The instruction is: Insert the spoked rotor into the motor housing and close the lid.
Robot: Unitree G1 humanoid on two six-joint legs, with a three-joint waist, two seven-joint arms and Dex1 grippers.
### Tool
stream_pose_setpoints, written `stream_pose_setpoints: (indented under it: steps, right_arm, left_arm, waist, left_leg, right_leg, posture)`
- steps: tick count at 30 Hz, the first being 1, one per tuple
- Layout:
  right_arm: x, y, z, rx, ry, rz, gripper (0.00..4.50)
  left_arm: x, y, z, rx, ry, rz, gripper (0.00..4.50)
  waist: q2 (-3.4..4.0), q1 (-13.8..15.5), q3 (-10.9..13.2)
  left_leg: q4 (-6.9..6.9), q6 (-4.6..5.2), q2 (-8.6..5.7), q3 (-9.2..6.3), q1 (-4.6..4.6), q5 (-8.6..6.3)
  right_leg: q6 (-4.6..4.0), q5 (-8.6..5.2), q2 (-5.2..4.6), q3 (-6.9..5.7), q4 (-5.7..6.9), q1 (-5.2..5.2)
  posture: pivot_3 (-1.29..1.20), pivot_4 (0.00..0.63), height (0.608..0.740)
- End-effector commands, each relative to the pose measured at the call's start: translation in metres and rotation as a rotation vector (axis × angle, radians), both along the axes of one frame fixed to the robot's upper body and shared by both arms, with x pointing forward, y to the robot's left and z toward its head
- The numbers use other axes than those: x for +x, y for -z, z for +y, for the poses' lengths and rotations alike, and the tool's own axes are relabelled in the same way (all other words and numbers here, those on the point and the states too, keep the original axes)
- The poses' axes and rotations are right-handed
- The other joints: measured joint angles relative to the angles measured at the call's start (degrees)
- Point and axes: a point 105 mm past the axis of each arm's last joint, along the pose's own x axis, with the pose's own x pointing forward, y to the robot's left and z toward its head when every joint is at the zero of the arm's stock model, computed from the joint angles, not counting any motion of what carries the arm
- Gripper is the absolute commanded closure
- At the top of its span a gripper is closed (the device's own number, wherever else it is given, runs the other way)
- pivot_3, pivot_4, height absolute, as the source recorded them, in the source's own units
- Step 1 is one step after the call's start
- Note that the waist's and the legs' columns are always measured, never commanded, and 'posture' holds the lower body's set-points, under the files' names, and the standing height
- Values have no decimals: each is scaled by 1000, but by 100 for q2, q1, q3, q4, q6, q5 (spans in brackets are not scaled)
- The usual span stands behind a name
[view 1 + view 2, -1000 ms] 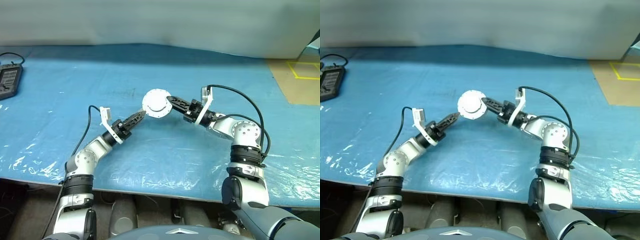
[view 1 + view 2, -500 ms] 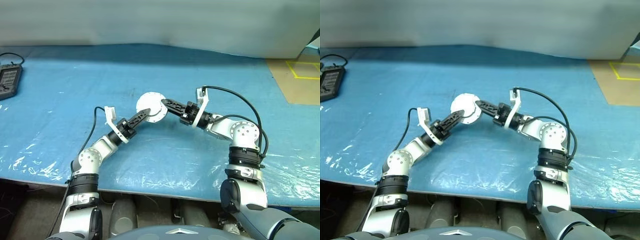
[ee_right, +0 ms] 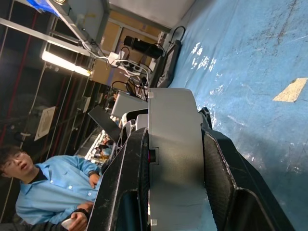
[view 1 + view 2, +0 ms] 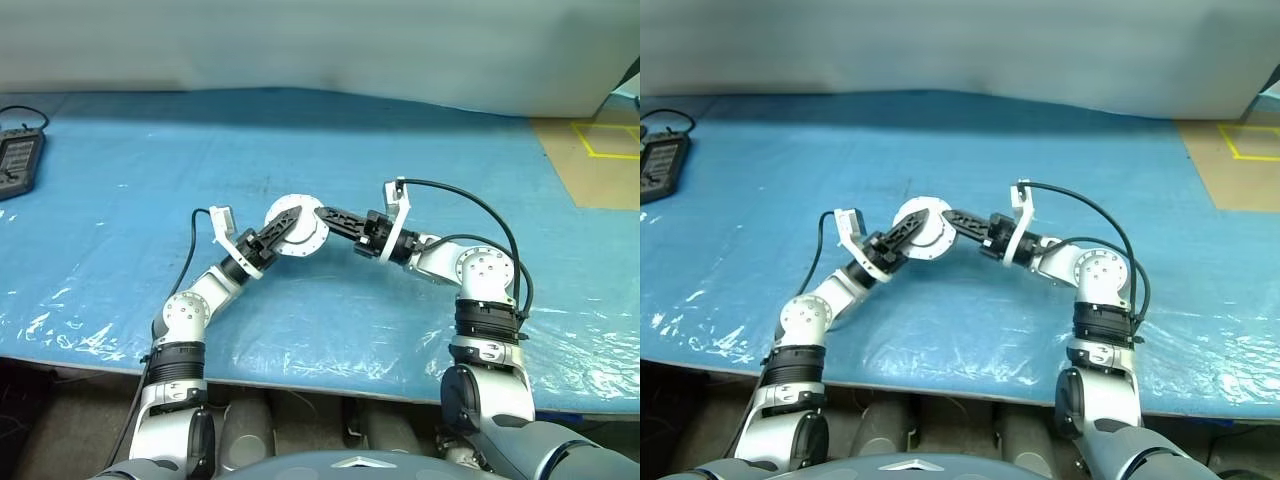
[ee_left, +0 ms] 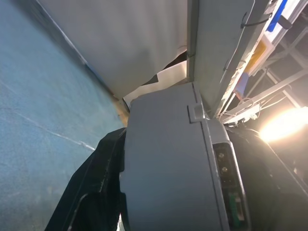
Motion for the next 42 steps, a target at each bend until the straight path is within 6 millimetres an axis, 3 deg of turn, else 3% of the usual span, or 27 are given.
stream_pose_setpoints:
  steps: [1, 6, 12, 19, 23, 30, 32, 37, 39, 42]
  right_arm:
    - [12, -18, -4, 45, 58, -39, 3205]
    - [16, -14, -5, 7, 77, -55, 3205]
    - [24, -13, -6, -59, 126, -104, 1327]
    - [39, -5, -23, -139, 231, -136, 1327]
    - [32, 11, -29, -267, 201, -210, 1327]
    - [26, 36, -37, -407, 197, -258, 1327]
    - [26, 36, -36, -407, 203, -263, 1327]
    - [26, 36, -34, -413, 209, -278, 1327]
    - [27, 37, -35, -421, 215, -280, 1288]
    - [27, 39, -36, -430, 217, -278, 1288]
  left_arm:
    - [-3, -10, 5, -1, -6, -52, 1822]
    - [0, -3, 4, 46, -32, -30, 1847]
    - [6, -2, 5, 62, -76, -31, 1847]
    - [29, -5, 26, 93, -255, -33, 1847]
    - [67, -10, 79, 160, -610, 1, 1847]
    - [104, -14, 141, 250, -965, 143, 1847]
    - [110, -13, 148, 269, -1005, 176, 1847]
    - [117, -3, 142, 353, -1007, 218, 1847]
    - [116, -1, 143, 377, -1010, 207, 1305]
    - [111, -1, 161, 428, -1101, 193, 359]
  waist:
    - [0, -7, 0]
    - [0, 3, 0]
    - [0, -12, 0]
    - [0, -17, 0]
    - [-3, -29, 1]
    - [-10, -13, 5]
    - [-14, 4, 7]
    - [-15, 105, 8]
    - [-15, 109, 8]
    - [-15, 105, 8]
  left_leg:
    - [0, 0, 0, 0, 0, 0]
    - [2, 0, -1, -1, -1, 0]
    - [4, 0, -1, -3, -1, 0]
    - [10, 0, -1, -4, -1, 0]
    - [16, 1, 0, -14, -1, 0]
    - [20, 0, -1, -26, -6, 0]
    - [27, 0, -3, -36, -16, 0]
    - [43, 0, -3, -56, -28, 0]
    - [48, 0, -2, -64, -24, 0]
    - [58, 0, -2, -73, -25, 0]
  right_leg:
    - [0, 0, 0, 0, 0, 0]
    - [0, 0, -1, -1, 1, 2]
    - [14, 8, -1, -3, 1, 3]
    - [13, 8, -1, -3, 4, 6]
    - [21, 13, 0, -9, 4, 12]
    - [31, 19, 7, -15, 2, 14]
    - [36, 22, 6, -19, 2, 14]
    - [38, 24, 1, -41, 8, 20]
    - [36, 23, -6, -55, 11, 29]
    - [34, 22, -9, -66, 11, 39]
  posture:
    - [0, 150, 740]
    - [0, 150, 740]
    - [0, 150, 740]
    - [0, 150, 740]
    - [0, 150, 740]
    - [0, 150, 740]
    - [0, 150, 740]
    - [0, 150, 740]
    - [0, 150, 740]
    - [0, 150, 740]
